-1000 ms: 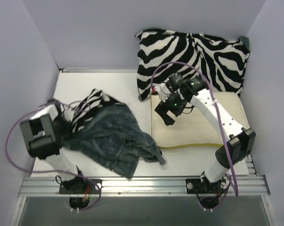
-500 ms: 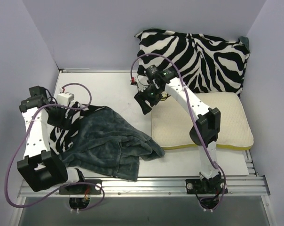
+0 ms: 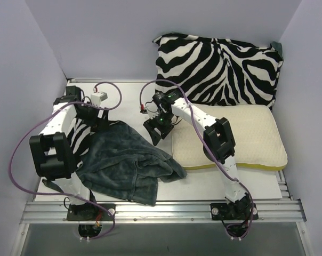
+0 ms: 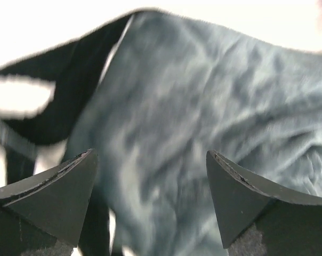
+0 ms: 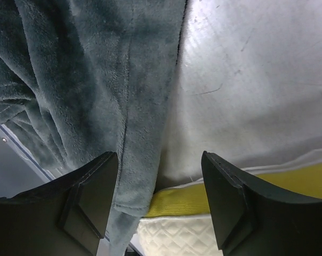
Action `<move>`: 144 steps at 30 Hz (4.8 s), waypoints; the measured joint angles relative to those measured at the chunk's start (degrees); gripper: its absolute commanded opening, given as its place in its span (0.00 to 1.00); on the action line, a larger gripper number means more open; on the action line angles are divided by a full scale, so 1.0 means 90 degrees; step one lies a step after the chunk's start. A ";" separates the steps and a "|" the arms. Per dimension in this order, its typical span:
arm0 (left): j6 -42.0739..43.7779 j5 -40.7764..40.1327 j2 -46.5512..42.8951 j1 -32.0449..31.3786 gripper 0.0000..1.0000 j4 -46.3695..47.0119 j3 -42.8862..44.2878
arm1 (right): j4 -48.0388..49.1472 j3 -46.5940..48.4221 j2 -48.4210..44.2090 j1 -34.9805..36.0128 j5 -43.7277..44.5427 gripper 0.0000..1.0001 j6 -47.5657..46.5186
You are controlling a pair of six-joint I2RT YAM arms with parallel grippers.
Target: Put the pillow into the pillowcase
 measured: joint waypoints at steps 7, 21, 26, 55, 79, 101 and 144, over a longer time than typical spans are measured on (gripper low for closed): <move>0.0087 0.0005 0.0758 -0.1010 0.84 0.1430 0.0039 | 0.0168 -0.0697 -0.0282 -0.0036 -0.0053 0.64 0.0233; 0.1566 -0.0743 0.2140 -0.1137 0.04 0.1763 0.0614 | 0.0192 -0.1693 -0.1379 -0.0180 0.0010 0.68 0.0415; 0.1950 -0.0260 0.1277 -0.0512 0.00 0.1059 0.0469 | 0.0274 -0.1620 -0.1292 -0.0216 -0.0032 0.73 0.0481; 0.2154 0.0182 -0.0906 0.1477 0.00 0.0270 -0.0005 | 0.1110 -0.1156 0.0211 0.0755 -0.0039 0.06 -0.0175; -0.0459 -0.1185 0.1484 0.1367 0.73 0.1843 0.3070 | 0.3053 0.1411 0.0277 -0.0529 0.2958 0.99 -0.0068; -0.0163 -0.2370 -0.0804 0.1494 0.49 0.0937 -0.2164 | 0.1885 -0.2329 -0.0629 0.0466 0.1071 0.59 0.0413; 0.0124 0.0767 -0.2701 0.1044 0.97 -0.0784 -0.0658 | -0.0061 -0.2365 -0.1989 -0.2506 -0.0418 1.00 -0.6011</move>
